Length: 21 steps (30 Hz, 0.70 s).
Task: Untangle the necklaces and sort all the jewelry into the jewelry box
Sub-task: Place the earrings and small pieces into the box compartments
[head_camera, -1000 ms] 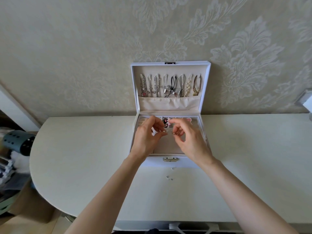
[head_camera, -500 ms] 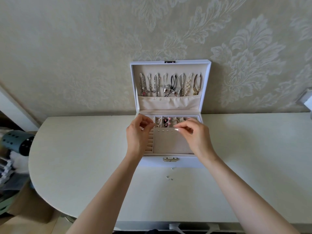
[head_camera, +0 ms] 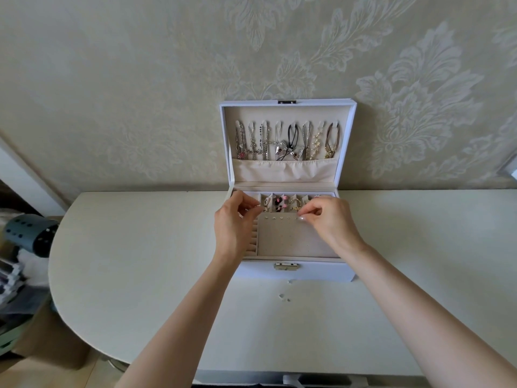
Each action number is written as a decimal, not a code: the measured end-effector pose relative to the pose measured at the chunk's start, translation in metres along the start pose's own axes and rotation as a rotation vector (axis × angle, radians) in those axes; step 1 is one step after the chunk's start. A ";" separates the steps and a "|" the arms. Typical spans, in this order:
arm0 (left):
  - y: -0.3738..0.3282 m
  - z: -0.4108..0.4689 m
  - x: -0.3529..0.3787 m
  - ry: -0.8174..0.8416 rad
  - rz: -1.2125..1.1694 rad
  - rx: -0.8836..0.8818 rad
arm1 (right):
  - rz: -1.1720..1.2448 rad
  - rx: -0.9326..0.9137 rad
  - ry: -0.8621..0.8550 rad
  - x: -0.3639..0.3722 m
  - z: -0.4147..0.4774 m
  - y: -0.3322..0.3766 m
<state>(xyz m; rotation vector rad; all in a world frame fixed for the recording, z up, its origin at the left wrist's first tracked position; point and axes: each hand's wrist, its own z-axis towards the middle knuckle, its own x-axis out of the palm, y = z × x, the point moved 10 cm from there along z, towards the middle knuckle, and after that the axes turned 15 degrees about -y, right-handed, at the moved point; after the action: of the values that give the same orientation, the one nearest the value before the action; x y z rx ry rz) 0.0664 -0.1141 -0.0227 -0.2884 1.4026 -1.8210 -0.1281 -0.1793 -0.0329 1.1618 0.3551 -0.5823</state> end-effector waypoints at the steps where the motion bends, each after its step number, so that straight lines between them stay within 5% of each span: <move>1: 0.002 0.000 0.000 -0.002 0.013 -0.005 | -0.023 -0.011 0.027 0.003 0.000 0.001; 21: 0.007 -0.001 0.014 0.051 0.222 0.136 | -0.014 -0.151 -0.020 0.008 -0.004 0.003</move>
<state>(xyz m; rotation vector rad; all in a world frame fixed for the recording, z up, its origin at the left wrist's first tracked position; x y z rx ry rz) 0.0597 -0.1235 -0.0328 -0.0154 1.2829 -1.7390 -0.1200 -0.1767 -0.0367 1.0082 0.3841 -0.5689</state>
